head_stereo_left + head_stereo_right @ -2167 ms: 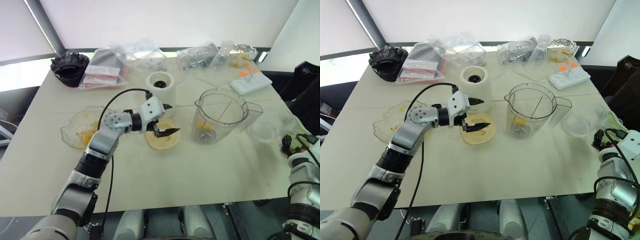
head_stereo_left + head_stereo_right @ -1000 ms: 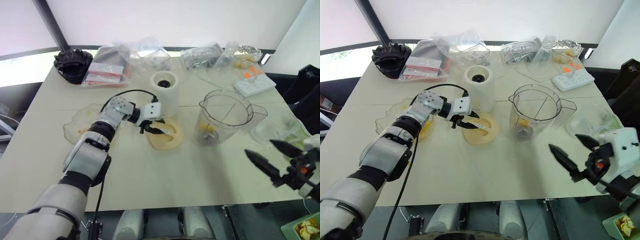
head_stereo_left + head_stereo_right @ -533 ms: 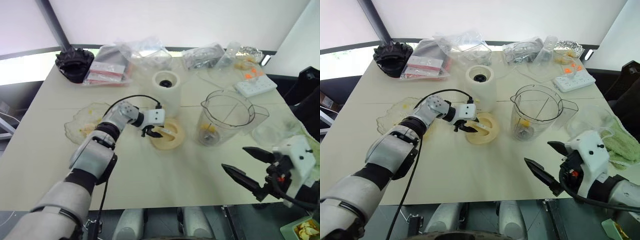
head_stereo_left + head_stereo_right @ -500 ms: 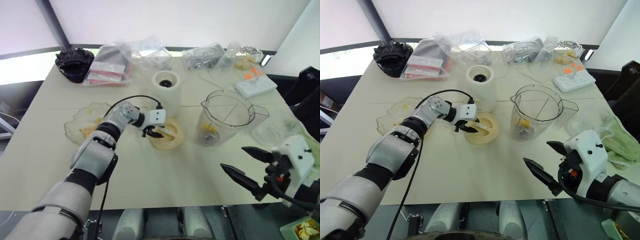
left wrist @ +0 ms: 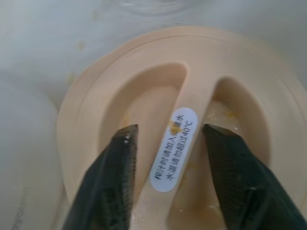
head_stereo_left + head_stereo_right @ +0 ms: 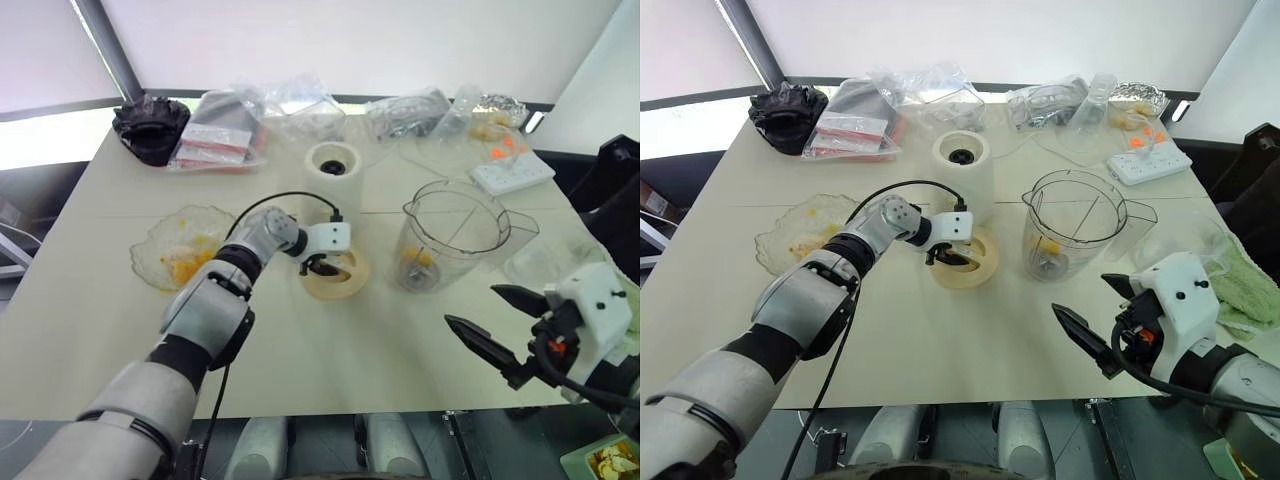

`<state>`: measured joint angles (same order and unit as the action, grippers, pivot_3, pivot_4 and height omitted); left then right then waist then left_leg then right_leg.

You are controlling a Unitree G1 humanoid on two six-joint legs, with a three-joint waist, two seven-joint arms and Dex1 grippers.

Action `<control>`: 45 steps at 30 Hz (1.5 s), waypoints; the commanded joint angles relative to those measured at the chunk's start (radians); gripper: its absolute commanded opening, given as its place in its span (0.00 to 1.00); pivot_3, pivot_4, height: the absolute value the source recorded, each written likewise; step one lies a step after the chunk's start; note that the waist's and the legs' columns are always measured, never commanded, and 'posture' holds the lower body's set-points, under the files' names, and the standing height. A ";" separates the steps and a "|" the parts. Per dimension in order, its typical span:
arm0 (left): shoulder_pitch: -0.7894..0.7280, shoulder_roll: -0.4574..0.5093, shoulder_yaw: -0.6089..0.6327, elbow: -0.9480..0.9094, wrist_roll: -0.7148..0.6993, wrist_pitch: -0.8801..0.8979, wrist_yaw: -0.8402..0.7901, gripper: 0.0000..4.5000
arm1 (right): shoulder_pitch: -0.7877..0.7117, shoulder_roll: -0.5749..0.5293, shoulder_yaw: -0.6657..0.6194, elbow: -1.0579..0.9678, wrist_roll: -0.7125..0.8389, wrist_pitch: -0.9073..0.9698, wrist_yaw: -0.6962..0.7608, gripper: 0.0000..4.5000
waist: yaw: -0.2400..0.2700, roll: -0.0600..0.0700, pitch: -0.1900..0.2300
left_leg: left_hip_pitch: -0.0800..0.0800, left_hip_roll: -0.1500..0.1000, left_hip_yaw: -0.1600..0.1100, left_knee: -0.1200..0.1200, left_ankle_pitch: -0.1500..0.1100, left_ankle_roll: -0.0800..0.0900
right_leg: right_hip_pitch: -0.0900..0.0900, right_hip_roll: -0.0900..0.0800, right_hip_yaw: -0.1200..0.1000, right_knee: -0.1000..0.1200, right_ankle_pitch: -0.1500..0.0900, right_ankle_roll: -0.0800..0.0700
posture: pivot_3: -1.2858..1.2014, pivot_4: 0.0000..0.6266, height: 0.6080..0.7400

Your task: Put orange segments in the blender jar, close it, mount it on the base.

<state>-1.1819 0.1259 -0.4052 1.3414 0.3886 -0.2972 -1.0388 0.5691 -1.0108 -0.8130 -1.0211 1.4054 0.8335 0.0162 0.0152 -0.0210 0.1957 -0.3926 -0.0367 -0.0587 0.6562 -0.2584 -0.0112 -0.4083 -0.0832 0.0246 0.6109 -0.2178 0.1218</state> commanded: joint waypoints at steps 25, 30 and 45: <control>0.042 0.126 0.232 -0.161 -0.227 0.029 -0.256 0.06 | -0.411 0.199 0.569 0.465 -0.890 -0.142 -0.016 1.00 | -0.003 0.000 -0.001 | -0.016 -0.002 0.001 0.009 -0.001 0.001 | -0.013 0.001 -0.001 0.004 0.003 0.001 | 0.52 0.24 1.00; 0.066 0.143 0.234 -0.220 -0.238 0.026 -0.228 0.06 | -0.475 0.210 0.554 0.568 -0.998 -0.207 0.043 1.00 | -0.003 0.000 -0.001 | -0.016 -0.002 0.001 0.010 -0.001 0.001 | -0.014 0.002 -0.001 0.006 0.003 0.000 | 0.52 0.24 1.00; 0.057 0.165 0.235 -0.253 -0.237 0.016 -0.180 0.06 | -0.602 0.342 0.504 0.683 -1.094 -0.268 0.116 1.00 | -0.004 0.001 -0.001 | -0.015 -0.003 0.002 0.010 0.000 0.001 | -0.014 0.002 -0.001 0.008 0.003 0.000 | 0.52 0.24 1.00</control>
<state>-1.0947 0.2766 -0.1881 1.1200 0.1723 -0.2673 -1.2483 -0.0122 -0.6766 -0.2745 -0.3362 0.3260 0.5900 0.1315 0.0115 -0.0203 0.1946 -0.4079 -0.0395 -0.0570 0.6665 -0.2588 -0.0099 -0.4226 -0.0814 0.0233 0.6191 -0.2147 0.1220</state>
